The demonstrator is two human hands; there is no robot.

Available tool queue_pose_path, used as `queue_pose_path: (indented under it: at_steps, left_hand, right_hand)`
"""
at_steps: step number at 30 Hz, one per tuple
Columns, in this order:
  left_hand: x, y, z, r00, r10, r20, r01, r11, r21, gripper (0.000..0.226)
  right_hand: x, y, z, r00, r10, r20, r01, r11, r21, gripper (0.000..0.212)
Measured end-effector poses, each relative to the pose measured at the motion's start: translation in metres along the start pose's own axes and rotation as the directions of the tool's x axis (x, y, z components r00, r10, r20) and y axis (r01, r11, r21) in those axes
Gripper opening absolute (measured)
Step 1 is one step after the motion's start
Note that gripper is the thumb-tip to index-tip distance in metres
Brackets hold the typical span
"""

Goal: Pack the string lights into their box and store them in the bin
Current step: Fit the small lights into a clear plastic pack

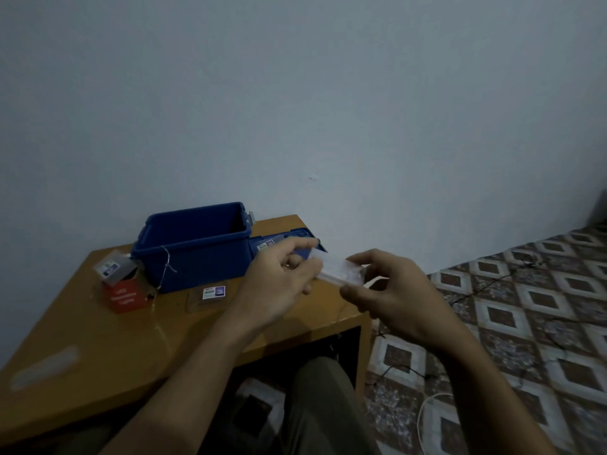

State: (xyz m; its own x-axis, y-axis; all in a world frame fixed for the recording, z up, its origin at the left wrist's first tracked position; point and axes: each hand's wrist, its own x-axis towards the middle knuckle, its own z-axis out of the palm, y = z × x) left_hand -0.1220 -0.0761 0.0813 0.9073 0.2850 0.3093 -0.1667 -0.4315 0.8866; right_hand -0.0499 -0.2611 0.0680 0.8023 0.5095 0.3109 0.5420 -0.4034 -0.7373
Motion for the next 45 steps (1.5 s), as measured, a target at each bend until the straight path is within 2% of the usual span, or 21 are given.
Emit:
queue_pose_path:
  at_steps: [5, 9, 13, 15, 17, 20, 23, 26, 29, 31, 34, 39, 43, 45]
  left_hand:
    - [-0.012, 0.01, 0.003, 0.999, 0.033, -0.015, -0.033, 0.999, -0.024, 0.021]
    - [-0.02, 0.011, 0.006, 0.999, 0.047, -0.007, -0.048, 0.998, -0.041, 0.02]
    - [-0.025, 0.011, 0.006, 0.998, 0.045, 0.037, -0.044, 0.999, -0.031, 0.023]
    - [-0.023, 0.008, 0.003, 0.998, 0.0, 0.055, 0.002, 0.999, -0.034, 0.03]
    - [-0.022, 0.002, 0.001, 0.994, -0.028, 0.104, 0.022, 0.998, 0.051, 0.033]
    - [-0.02, -0.006, 0.005, 0.953, -0.09, 0.288, -0.009, 0.945, 0.327, 0.028]
    - [-0.015, -0.011, 0.008, 0.905, -0.175, 0.387, 0.017, 0.925, 0.379, 0.023]
    - [-0.006, -0.013, 0.003, 0.905, -0.209, 0.37, 0.131, 0.966, 0.225, 0.022]
    - [0.005, -0.011, -0.004, 0.899, -0.238, 0.368, 0.233, 0.971, 0.057, 0.024]
    - [0.011, -0.005, -0.004, 0.899, -0.232, 0.371, 0.237, 0.971, 0.034, 0.024]
    - [0.016, 0.005, -0.003, 0.914, -0.212, 0.345, 0.221, 0.975, 0.013, 0.028]
    - [0.011, 0.018, 0.006, 0.958, -0.167, 0.234, 0.168, 0.986, 0.013, 0.03]
    - [0.001, 0.022, 0.013, 0.99, -0.034, 0.136, 0.017, 0.992, 0.125, 0.027]
    - [-0.005, 0.022, 0.015, 0.993, -0.014, 0.117, 0.001, 0.994, 0.111, 0.026]
  right_hand:
    - [-0.018, -0.008, 0.0, 0.999, 0.029, -0.021, -0.022, 0.961, 0.277, 0.027]
    - [-0.027, -0.004, 0.004, 0.997, 0.077, -0.01, -0.062, 0.862, 0.504, 0.015]
    - [-0.032, 0.002, 0.005, 0.993, 0.111, 0.046, -0.111, 0.697, 0.709, 0.037]
    - [-0.032, 0.003, 0.005, 0.99, 0.12, 0.071, -0.132, 0.646, 0.752, 0.039]
    - [-0.03, 0.006, 0.006, 0.991, 0.112, 0.079, -0.132, 0.626, 0.769, 0.035]
    - [-0.028, 0.008, 0.008, 0.991, 0.111, 0.08, -0.131, 0.594, 0.794, 0.034]
    - [-0.028, 0.013, 0.008, 0.988, 0.112, 0.11, -0.155, 0.575, 0.803, 0.028]
    - [-0.027, 0.02, 0.002, 0.985, 0.094, 0.145, -0.172, 0.6, 0.782, 0.021]
    - [-0.03, 0.022, -0.006, 0.976, 0.041, 0.214, -0.179, 0.71, 0.681, 0.023]
    - [-0.033, 0.022, -0.008, 0.975, 0.03, 0.222, -0.161, 0.784, 0.6, 0.024]
    - [-0.032, 0.022, -0.005, 0.985, 0.053, 0.163, -0.129, 0.857, 0.5, 0.026]
    - [-0.028, 0.023, 0.008, 0.994, 0.088, 0.06, -0.106, 0.873, 0.476, 0.01]
    - [-0.026, 0.024, 0.017, 0.994, 0.099, -0.042, -0.071, 0.898, 0.434, 0.015]
    - [-0.026, 0.025, 0.019, 0.994, 0.088, -0.068, -0.052, 0.91, 0.412, 0.018]
